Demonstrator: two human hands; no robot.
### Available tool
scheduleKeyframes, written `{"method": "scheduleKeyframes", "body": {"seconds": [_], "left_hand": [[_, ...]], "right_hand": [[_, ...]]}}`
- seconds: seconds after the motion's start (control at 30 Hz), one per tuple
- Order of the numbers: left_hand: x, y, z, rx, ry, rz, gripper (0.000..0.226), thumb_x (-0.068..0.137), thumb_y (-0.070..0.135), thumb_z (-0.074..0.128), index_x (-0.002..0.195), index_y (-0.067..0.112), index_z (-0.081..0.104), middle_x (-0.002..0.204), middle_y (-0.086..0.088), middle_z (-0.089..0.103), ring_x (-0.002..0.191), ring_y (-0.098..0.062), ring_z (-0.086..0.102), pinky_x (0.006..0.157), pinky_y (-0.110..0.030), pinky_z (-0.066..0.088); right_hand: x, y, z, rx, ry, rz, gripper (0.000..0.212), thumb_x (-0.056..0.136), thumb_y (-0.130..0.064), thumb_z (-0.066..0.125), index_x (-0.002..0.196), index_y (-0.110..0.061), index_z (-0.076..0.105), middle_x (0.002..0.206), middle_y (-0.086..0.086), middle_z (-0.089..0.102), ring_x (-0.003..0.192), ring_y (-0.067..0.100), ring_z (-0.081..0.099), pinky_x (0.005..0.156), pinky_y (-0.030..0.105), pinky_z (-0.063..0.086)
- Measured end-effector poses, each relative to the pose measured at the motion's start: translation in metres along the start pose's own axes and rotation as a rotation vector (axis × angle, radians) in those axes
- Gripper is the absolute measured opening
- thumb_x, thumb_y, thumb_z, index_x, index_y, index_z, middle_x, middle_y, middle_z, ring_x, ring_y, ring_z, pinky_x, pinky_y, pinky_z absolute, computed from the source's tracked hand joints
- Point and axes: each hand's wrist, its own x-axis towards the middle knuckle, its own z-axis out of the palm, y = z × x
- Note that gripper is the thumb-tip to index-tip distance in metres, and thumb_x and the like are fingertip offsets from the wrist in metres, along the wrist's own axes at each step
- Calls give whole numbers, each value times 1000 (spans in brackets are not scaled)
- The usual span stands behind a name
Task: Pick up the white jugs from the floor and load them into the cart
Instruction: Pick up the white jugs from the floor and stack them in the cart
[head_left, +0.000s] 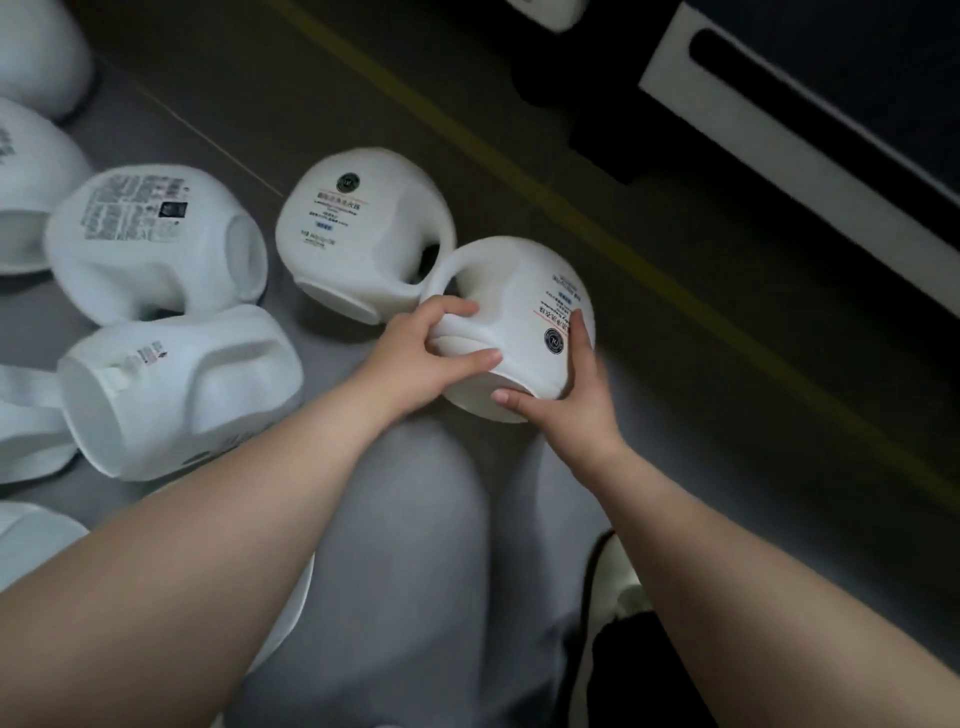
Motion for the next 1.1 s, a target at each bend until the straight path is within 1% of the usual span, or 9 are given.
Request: {"method": "scheduleKeyframes", "body": {"seconds": [0.17,0.37,0.47,0.53,0.63,0.7,0.77,0.9,1.1], "left_hand": [[-49,57,-31,-99,33,-16,52,48,62,75,97,58,58,111,8,65,103,-18,63,93,-30,51],[-146,196,-92,-159,114,-59,54,60,44,78,107,60,55,112,15,62,104,-13,62,94,-37,53],[-201,284,-124,-190,146,-93,58,57,46,80,102,68,51,111,-3,63,90,-18,63,84,-49,57],[-234,338,-143,-196,144,-91,63,53,50,81,107,66,51,116,-22,59,89,-33,65,78,-53,58],[-276,407,-166,-244,160,-51,66,67,27,86,119,51,53,114,-11,59,97,-33,65,70,-42,61],[-297,440,-176,-275,158,7,68,69,11,84,123,40,55,115,-2,57,102,-24,62,67,-36,61],[-314,466,-182,-259,162,54,71,66,13,86,123,40,56,120,-3,57,108,-25,60,69,-37,60],[-338,501,-187,-236,120,108,70,68,13,86,119,49,54,120,-3,56,108,-25,60,65,-34,60],[-362,544,-174,-150,-103,228,74,70,14,84,124,48,47,126,-3,51,113,-24,56,64,-29,60]], "right_hand": [[-18,-71,-40,16,-116,24,113,49,-43,92,147,-39,35,147,-2,36,134,17,40,111,43,40],[-83,-229,-109,106,-219,37,110,39,-55,91,139,-37,47,134,-8,52,120,17,56,98,40,49],[-128,-315,-151,248,-254,45,104,42,-41,95,135,-29,52,135,-2,53,117,18,59,95,41,54],[-159,-367,-178,300,-258,47,99,41,-40,96,131,-30,56,133,-2,56,115,18,61,94,42,55],[-200,-435,-215,286,-259,14,80,41,-48,93,112,-46,58,127,-8,59,113,18,61,93,48,54],[-222,-466,-238,284,-245,-5,80,48,-48,90,121,-44,56,127,-7,58,113,19,60,91,50,55],[-243,-487,-257,285,-240,-34,79,56,-44,88,127,-40,52,127,-7,57,113,20,60,91,50,55],[-282,-508,-286,312,-203,-99,52,73,-29,84,109,-48,52,118,-10,60,108,18,62,89,49,56],[-347,-501,-319,423,41,-56,75,75,-31,82,139,-33,44,123,-7,56,109,19,60,84,44,59]]}}
